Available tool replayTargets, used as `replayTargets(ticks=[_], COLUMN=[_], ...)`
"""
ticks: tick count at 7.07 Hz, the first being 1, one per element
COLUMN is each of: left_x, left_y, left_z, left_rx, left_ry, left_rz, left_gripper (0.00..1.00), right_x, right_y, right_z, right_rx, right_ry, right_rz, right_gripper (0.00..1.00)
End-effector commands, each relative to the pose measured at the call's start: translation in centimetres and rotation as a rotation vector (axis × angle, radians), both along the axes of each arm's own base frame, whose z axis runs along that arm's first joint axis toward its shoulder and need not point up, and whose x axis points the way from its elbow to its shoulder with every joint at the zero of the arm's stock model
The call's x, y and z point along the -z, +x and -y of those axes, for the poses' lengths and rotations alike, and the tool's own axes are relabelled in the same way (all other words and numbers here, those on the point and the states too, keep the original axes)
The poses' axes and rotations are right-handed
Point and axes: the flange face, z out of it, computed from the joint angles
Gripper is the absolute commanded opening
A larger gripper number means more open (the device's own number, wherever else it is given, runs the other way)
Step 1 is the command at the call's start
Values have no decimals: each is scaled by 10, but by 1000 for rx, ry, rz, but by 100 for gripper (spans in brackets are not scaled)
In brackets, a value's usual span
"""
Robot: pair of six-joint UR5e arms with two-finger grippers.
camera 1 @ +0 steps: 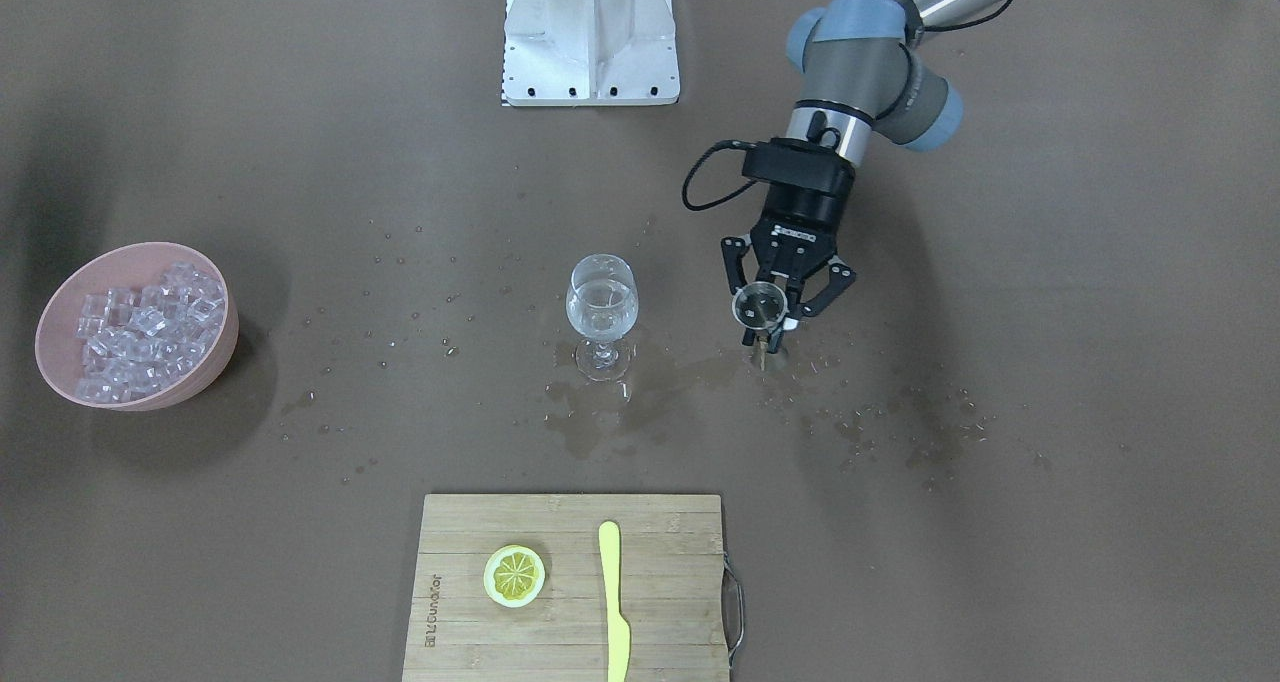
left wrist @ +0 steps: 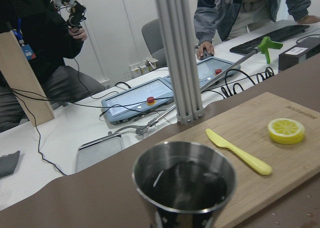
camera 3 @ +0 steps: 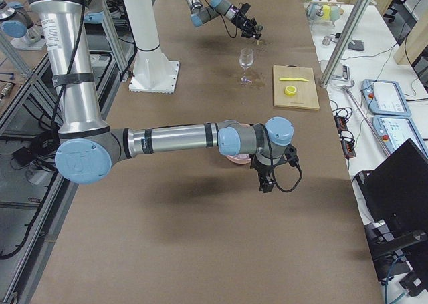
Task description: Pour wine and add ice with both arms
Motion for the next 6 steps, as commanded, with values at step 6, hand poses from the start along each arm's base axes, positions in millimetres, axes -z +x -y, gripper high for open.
replayTargets(ticks=[6], left_x=[92], left_y=[46], left_z=[-33], left_rx=[-28], left_ry=[122], left_rz=[480], left_gripper=[0], right_x=[-1], right_y=[-4], right_z=[1], right_rx=[7], right_ry=[-1], right_rz=[-1], right_gripper=[100])
